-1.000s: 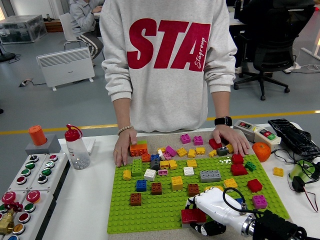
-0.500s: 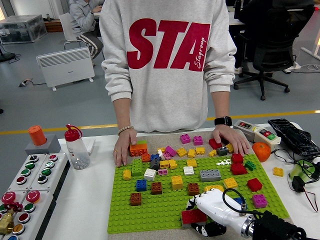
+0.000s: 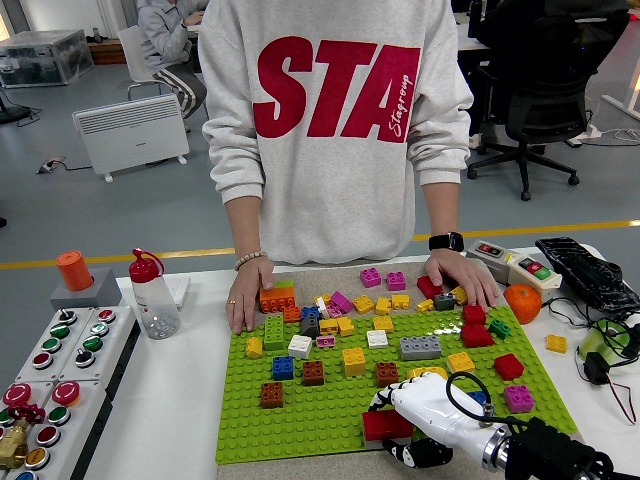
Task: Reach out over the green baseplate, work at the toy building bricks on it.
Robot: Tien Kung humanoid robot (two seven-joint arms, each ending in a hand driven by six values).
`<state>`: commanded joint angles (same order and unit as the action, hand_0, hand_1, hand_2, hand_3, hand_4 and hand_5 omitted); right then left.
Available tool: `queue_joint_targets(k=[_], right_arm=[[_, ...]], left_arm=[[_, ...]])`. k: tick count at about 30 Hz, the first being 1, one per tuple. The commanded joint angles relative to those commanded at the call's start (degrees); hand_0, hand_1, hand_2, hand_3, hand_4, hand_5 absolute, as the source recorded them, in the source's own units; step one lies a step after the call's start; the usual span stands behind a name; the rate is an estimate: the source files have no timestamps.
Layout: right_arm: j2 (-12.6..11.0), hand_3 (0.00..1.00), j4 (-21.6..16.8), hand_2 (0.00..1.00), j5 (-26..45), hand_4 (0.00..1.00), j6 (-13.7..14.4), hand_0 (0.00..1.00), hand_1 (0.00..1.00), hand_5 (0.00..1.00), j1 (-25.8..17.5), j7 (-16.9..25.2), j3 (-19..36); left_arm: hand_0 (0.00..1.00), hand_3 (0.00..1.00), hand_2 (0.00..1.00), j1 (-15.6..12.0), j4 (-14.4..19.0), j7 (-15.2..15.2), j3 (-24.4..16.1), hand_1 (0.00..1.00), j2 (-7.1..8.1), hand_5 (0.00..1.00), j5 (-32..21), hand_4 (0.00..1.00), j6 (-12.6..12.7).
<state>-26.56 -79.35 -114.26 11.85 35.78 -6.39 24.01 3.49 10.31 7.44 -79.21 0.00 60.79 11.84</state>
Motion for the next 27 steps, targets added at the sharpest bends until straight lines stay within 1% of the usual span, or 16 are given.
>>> queue_joint_targets(k=[3, 4, 9, 10, 15, 16, 21, 22, 27], right_arm=[[-0.05, 0.723, -0.02, 0.738, 0.07, 0.62, -0.41, 0.485, 0.63, 0.107, 0.0, -0.15, 0.07], [-0.06, 0.751, -0.02, 0.768, 0.08, 0.627, -0.49, 0.499, 0.643, 0.112, -0.01, -0.19, 0.09], [-0.08, 0.751, 0.0, 0.768, 0.13, 0.627, -1.13, 0.499, 0.643, 0.112, -0.04, -0.63, 0.26], [-0.09, 0.805, -0.01, 0.839, 0.17, 0.658, -1.19, 0.579, 0.696, 0.132, -0.05, -0.68, 0.3], [-0.16, 0.805, -0.09, 0.839, 0.44, 0.658, -1.49, 0.579, 0.696, 0.132, -0.12, -0.87, 0.55], [-0.17, 0.848, -0.11, 0.881, 0.5, 0.681, -1.53, 0.654, 0.743, 0.152, -0.13, -0.88, 0.6], [-0.22, 0.848, -0.34, 0.881, 0.93, 0.681, -1.94, 0.654, 0.743, 0.152, -0.19, -0.95, 0.79], [-0.25, 0.881, -0.4, 0.903, 1.07, 0.696, -2.07, 0.757, 0.799, 0.171, -0.21, -0.95, 0.8], [-0.33, 0.881, -0.56, 0.903, 1.79, 0.696, -2.94, 0.757, 0.799, 0.171, -0.24, -1.02, 0.91]], left_arm=[[0.656, 0.575, 0.72, 0.02, 0.0, -0.02, 0.03, 0.689, 0.0, 0.998, -0.08, 0.312, -0.01], [0.656, 0.576, 0.72, 0.02, 0.0, -0.03, 0.04, 0.689, 0.0, 0.998, -0.1, 0.311, -0.01], [0.656, 0.576, 0.72, 0.1, 0.0, -0.07, 0.07, 0.689, 0.0, 0.998, -0.19, 0.311, -0.02], [0.656, 0.575, 0.72, 0.12, 0.0, -0.08, 0.07, 0.689, 0.0, 0.998, -0.2, 0.311, -0.03], [0.656, 0.575, 0.72, 0.24, 0.0, -0.11, 0.14, 0.689, 0.0, 0.998, -0.29, 0.311, -0.06], [0.656, 0.573, 0.72, 0.26, 0.0, -0.12, 0.15, 0.689, 0.0, 0.998, -0.3, 0.311, -0.06], [0.656, 0.573, 0.72, 0.32, 0.0, -0.11, 0.19, 0.689, 0.0, 0.998, -0.34, 0.311, -0.07], [0.656, 0.572, 0.72, 0.33, 0.0, -0.11, 0.2, 0.688, 0.0, 0.998, -0.36, 0.312, -0.08], [0.656, 0.572, 0.72, 0.36, 0.0, -0.11, 0.25, 0.688, 0.0, 0.998, -0.39, 0.312, -0.09]])
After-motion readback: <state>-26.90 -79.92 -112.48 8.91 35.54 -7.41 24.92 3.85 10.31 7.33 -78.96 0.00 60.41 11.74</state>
